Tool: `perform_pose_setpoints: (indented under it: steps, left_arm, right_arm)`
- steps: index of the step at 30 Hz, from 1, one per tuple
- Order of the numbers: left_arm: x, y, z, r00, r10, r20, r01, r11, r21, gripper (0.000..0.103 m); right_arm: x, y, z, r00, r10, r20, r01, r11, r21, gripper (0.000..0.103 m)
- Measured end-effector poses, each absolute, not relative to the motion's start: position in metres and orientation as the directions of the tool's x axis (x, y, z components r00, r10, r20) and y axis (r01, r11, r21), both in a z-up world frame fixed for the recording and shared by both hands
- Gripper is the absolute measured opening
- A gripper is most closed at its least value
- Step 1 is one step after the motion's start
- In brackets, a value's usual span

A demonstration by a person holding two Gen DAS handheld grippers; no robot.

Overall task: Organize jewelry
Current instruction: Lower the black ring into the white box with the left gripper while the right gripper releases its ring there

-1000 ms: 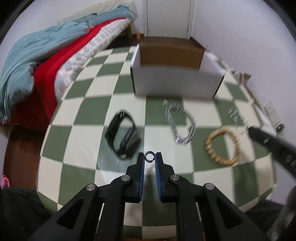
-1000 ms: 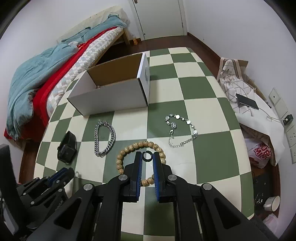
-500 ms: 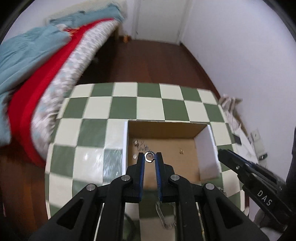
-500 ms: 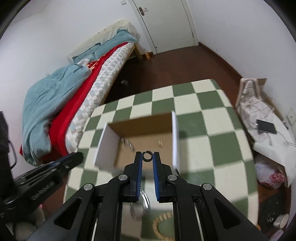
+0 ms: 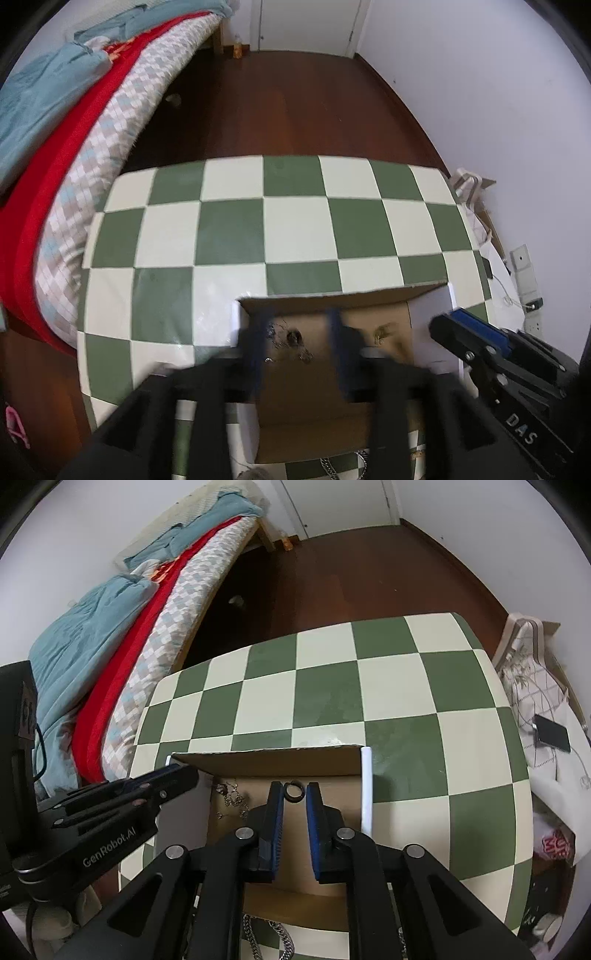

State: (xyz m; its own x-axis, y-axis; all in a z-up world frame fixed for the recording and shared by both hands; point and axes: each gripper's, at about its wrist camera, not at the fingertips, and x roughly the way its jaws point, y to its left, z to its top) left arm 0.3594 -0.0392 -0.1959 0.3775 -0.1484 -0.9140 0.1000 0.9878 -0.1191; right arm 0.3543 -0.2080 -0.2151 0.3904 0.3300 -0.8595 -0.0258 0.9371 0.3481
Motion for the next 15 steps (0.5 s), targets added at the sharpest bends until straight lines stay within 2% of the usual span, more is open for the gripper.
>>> perform_pose_setpoints:
  steps: [1, 2, 5, 6, 9, 11, 13, 15]
  left_arm:
    - [0.360, -0.037, -0.193, 0.391, -0.143, -0.909, 0.094, 0.989, -0.115, 0.085]
    - [0.359, -0.034, -0.188, 0.406, -0.138, -0.903, 0.087, 0.990, -0.112, 0.088]
    - [0.354, -0.024, -0.177, 0.436, -0.116, -0.892, 0.059, 0.993, -0.100, 0.090]
    - [0.352, -0.020, -0.173, 0.446, -0.098, -0.889, 0.048, 0.995, -0.085, 0.094]
    - [0.337, -0.009, -0.164, 0.492, -0.027, -0.870, 0.016, 1.000, -0.022, 0.100]
    - [0.325, -0.003, -0.162, 0.515, 0.012, -0.857, -0.005, 1.000, 0.011, 0.102]
    - [0.311, 0.002, -0.163, 0.527, 0.048, -0.849, -0.028, 0.999, 0.039, 0.102]
    - [0.297, 0.005, -0.167, 0.531, 0.095, -0.842, -0.051, 0.996, 0.080, 0.102]
  right_arm:
    - [0.353, -0.211, -0.213, 0.400, 0.329, -0.855, -0.016, 0.936, 0.352, 0.026]
    - [0.351, -0.213, -0.211, 0.405, 0.327, -0.854, -0.011, 0.935, 0.354, 0.032]
    - [0.343, -0.218, -0.202, 0.429, 0.308, -0.849, -0.002, 0.940, 0.340, 0.035]
    - [0.340, -0.220, -0.199, 0.431, 0.306, -0.849, 0.000, 0.941, 0.339, 0.036]
    - [0.329, -0.222, -0.193, 0.437, 0.270, -0.858, 0.008, 0.953, 0.303, 0.056]
    - [0.320, -0.220, -0.192, 0.432, 0.218, -0.875, 0.009, 0.969, 0.246, 0.082]
    - [0.311, -0.216, -0.194, 0.414, 0.165, -0.895, 0.005, 0.983, 0.183, 0.093]
    - [0.303, -0.211, -0.197, 0.399, 0.120, -0.909, -0.001, 0.991, 0.131, 0.093]
